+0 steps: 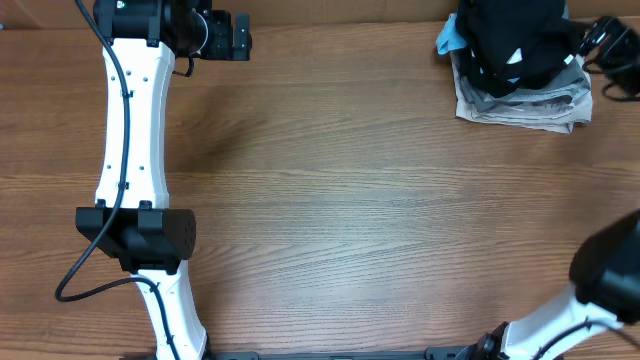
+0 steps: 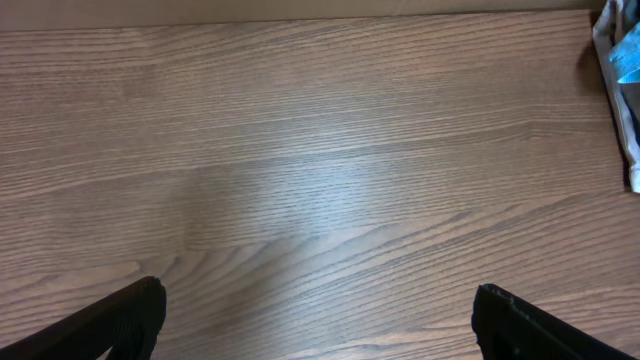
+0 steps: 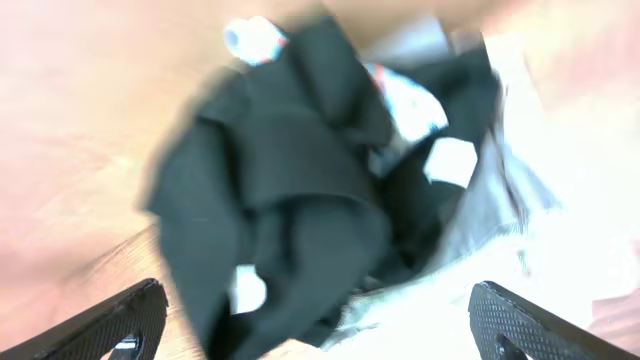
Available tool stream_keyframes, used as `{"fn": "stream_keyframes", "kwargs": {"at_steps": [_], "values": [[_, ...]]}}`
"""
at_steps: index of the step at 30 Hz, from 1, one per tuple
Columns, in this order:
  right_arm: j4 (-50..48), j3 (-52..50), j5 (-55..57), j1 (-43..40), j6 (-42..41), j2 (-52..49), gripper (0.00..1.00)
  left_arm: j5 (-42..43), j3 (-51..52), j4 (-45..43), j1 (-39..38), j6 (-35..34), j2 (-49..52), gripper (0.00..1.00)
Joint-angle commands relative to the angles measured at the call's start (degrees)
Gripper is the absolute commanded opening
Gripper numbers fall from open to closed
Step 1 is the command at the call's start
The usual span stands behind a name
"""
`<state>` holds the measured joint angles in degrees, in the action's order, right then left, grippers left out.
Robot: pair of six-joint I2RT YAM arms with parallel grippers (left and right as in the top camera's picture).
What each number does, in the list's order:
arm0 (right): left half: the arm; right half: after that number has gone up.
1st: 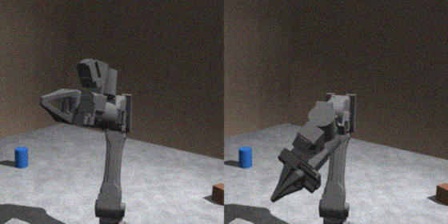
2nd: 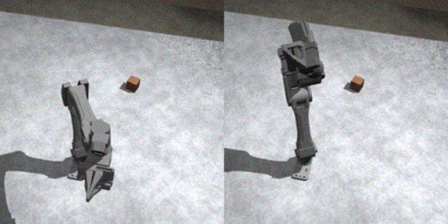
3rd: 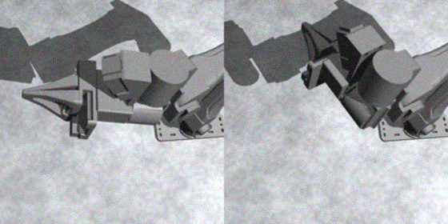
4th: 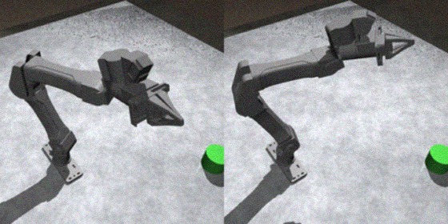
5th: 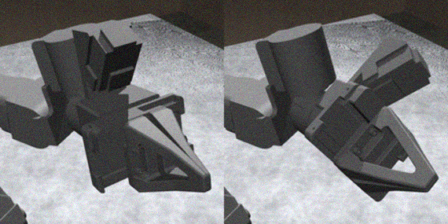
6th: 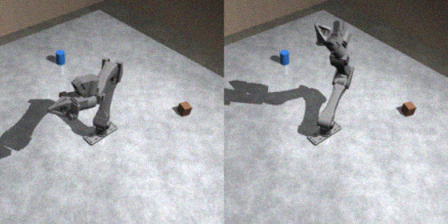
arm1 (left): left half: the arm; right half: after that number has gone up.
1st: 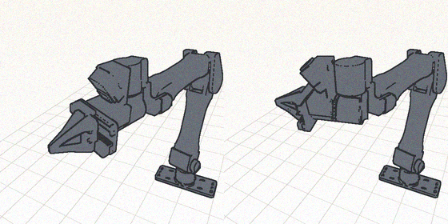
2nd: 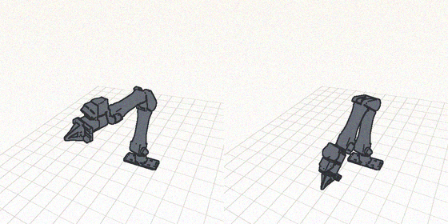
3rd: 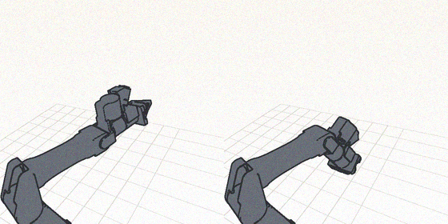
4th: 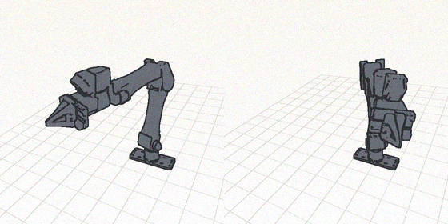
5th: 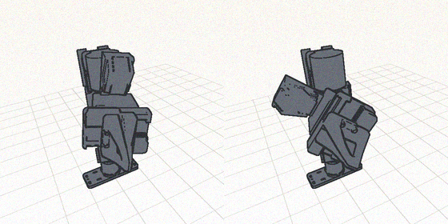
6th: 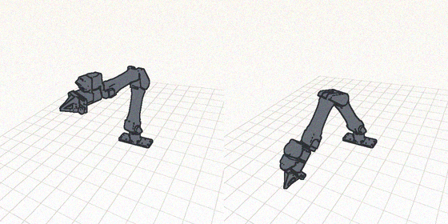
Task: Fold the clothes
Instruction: 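Carry the bundle with the right gripper onto the clothes stack, then release the shirt on top of the stack and lift the right gripper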
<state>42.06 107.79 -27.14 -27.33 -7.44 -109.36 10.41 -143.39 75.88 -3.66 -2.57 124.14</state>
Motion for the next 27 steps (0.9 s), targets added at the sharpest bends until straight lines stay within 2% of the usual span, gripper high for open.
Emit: {"fn": "stream_keyframes", "kwargs": {"at_steps": [1, 10, 17, 21, 27], "values": [[-2.67, 1.49, 5.49, 3.26, 6.23, 4.48, 1.00, -0.35, 0.09, -0.04, 0.22, 1.31, -0.70, 1.00], [-17.33, 1.46, 22.14, 12.96, 8.22, 1.99, 1.00, -0.37, 0.09, -0.11, 0.22, 1.31, -0.70, 1.00], [-25.88, 1.46, 25.18, 14.80, 10.97, -5.81, 0.95, -0.37, 0.09, 0.02, 0.22, 1.31, -0.68, 1.00], [-27.45, 1.46, 25.66, 14.78, 13.11, -12.74, 0.95, -0.37, 0.09, 0.37, 0.22, 1.31, -0.70, 1.00], [-23.98, 1.46, 33.99, 14.56, 13.49, -23.58, 1.00, -0.35, 0.09, 0.37, 0.22, 1.29, -0.70, 1.00]]}}
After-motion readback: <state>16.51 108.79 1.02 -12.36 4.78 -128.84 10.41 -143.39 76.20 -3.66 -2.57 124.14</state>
